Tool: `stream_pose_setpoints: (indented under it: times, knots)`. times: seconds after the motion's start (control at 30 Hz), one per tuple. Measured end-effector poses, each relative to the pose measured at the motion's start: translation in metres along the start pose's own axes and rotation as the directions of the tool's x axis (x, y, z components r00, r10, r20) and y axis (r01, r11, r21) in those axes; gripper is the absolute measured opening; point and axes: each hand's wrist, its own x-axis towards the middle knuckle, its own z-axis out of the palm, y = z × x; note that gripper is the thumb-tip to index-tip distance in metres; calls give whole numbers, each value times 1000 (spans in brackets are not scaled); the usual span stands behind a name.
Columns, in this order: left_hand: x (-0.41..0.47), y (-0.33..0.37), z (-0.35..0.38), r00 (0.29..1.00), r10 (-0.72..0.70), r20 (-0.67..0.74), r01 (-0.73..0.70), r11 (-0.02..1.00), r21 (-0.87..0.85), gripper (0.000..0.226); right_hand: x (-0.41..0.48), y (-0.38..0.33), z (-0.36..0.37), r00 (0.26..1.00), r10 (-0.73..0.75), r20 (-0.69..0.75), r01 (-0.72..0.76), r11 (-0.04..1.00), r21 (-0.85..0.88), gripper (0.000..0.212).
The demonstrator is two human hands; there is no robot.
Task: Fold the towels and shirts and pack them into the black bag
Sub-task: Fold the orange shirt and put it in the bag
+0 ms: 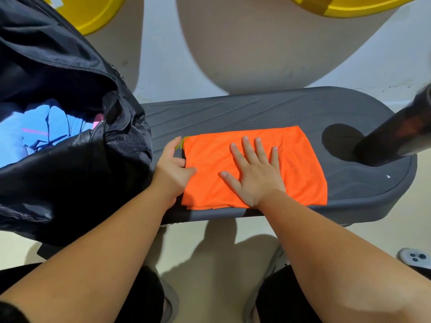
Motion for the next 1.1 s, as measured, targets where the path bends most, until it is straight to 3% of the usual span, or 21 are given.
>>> stream_pose_setpoints:
  times: [0.07,0.13,0.2,0.33,0.53,0.67,0.77,0.87,0.93,1.0,1.1]
  knots:
    - [-4,-5,-3,993,92,76,-94,995,32,81,0,0,0,1000,2,7,-2,1000,-4,84]
    - [-3,-9,-5,984,136,117,-143,988,55,65,0,0,0,1000,3,7,-3,1000,-6,84]
    - [3,-16,-5,982,117,145,-131,988,85,50,0,0,0,1000,5,10,-5,1000,-11,85]
    - [11,-20,-6,991,62,121,-77,989,127,41,0,0,-1,1000,5,18,-5,999,-32,88]
    - [7,-1,2,993,120,20,-120,939,322,49,3,2,-9,994,-9,107,12,1000,-21,85]
    - [-5,45,8,948,301,104,-310,796,519,55,16,20,-39,960,-75,271,15,976,216,70]
    - [-15,77,27,892,415,177,-434,682,588,61,24,36,-81,967,-86,239,-48,862,504,56]
    - [-26,102,63,854,460,244,-504,610,612,62,24,65,-127,983,14,185,-118,818,563,55]
    - [-31,114,94,842,459,285,-528,586,615,60,22,90,-145,967,68,245,-208,764,610,61]
    - [-34,120,128,826,447,343,-558,558,614,54,16,115,-150,935,106,339,-326,636,700,66]
    - [-34,118,175,825,389,411,-566,546,618,29,3,145,-147,886,123,447,-450,462,764,67]
